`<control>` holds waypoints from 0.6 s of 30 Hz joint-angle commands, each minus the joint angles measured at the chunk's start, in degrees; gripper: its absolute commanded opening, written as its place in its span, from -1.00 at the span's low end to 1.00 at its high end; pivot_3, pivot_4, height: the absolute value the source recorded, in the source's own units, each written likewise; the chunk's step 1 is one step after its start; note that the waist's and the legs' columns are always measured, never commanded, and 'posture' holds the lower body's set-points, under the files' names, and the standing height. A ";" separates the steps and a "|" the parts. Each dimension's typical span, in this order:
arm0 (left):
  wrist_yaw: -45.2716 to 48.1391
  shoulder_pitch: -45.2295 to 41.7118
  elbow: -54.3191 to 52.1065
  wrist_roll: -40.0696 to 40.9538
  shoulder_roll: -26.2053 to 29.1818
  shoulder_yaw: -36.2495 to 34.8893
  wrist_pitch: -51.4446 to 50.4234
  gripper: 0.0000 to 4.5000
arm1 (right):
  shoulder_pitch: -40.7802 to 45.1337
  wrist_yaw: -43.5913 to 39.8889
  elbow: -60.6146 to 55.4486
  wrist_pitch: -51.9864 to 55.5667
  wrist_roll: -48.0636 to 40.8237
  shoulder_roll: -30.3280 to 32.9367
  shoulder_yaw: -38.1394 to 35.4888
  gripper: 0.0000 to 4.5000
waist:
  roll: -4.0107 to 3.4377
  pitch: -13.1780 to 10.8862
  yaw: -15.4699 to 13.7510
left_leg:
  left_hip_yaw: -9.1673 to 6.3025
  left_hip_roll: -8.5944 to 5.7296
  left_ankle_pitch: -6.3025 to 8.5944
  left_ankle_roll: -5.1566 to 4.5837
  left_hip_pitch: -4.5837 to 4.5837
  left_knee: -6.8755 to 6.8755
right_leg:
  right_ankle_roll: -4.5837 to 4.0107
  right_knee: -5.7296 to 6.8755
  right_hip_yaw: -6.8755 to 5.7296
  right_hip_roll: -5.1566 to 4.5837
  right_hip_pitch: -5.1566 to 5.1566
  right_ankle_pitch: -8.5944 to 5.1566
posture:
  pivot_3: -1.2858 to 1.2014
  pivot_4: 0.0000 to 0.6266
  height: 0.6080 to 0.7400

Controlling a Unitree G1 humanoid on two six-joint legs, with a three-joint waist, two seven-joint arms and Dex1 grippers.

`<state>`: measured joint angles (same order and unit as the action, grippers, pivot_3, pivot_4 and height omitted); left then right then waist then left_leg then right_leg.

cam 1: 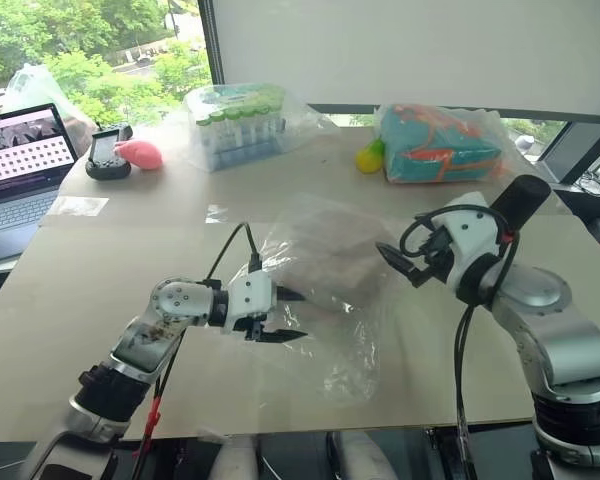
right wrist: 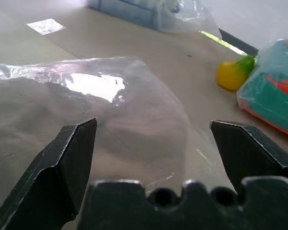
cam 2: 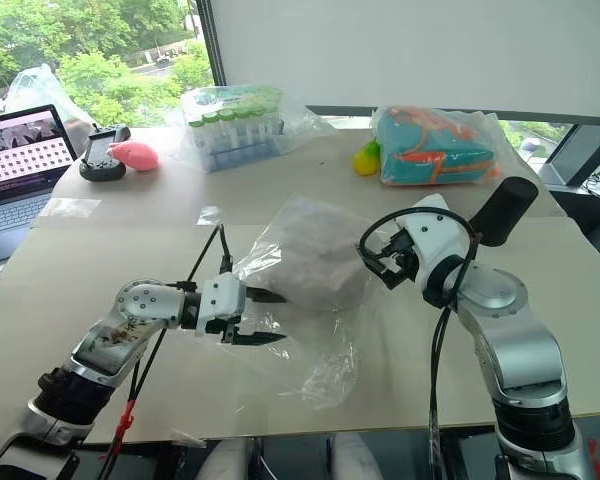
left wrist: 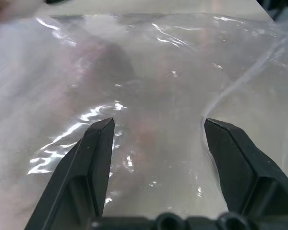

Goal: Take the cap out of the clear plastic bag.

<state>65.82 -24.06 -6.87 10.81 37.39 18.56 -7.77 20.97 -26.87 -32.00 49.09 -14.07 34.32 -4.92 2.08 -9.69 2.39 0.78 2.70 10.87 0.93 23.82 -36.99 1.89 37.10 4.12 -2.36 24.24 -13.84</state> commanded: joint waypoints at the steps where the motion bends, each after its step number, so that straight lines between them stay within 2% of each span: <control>1: 1.47 -1.23 2.28 -3.27 0.71 0.96 4.72 0.40 | 0.38 1.23 -3.33 1.22 -0.43 1.20 -3.22 1.00 | 0.00 0.00 0.01 | 0.00 0.00 0.00 0.00 0.00 0.00 | 0.00 0.00 0.01 0.00 0.00 0.00 | 0.03 -0.52 1.00; 8: 2.33 -4.45 5.88 -4.42 -1.44 1.01 6.56 0.40 | -0.14 2.45 -5.82 3.47 -1.02 1.37 -4.16 1.00 | 0.00 0.00 -0.16 | 0.00 0.00 0.00 0.00 0.03 0.00 | 0.00 -0.02 0.00 0.00 0.00 -0.01 | 0.03 -0.52 1.00; 12: 3.77 -5.20 6.63 -3.56 -1.99 0.80 7.20 -0.01 | -0.53 3.23 -6.79 4.31 -1.14 1.13 -4.13 1.00 | 0.00 0.00 -0.03 | -0.01 0.00 0.00 0.00 0.03 0.00 | 0.01 -0.02 0.00 0.00 0.00 -0.01 | 0.03 -0.52 1.00; 18: 4.06 -6.69 7.82 -4.38 -3.57 1.60 6.47 -0.91 | -0.68 3.88 -7.20 4.75 -1.07 1.14 -4.22 1.00 | 0.00 0.00 -0.06 | -0.01 0.00 0.00 0.00 0.03 0.00 | 0.01 -0.01 0.00 0.00 0.00 -0.01 | 0.03 -0.52 1.00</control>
<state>69.89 -29.08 1.04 6.70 34.54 20.10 -1.45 19.79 -23.58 -36.68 53.68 -14.81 35.19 -7.41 2.08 -9.69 2.33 0.77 2.69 10.87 0.93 23.84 -37.00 1.90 37.08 4.12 -2.36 24.24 -13.84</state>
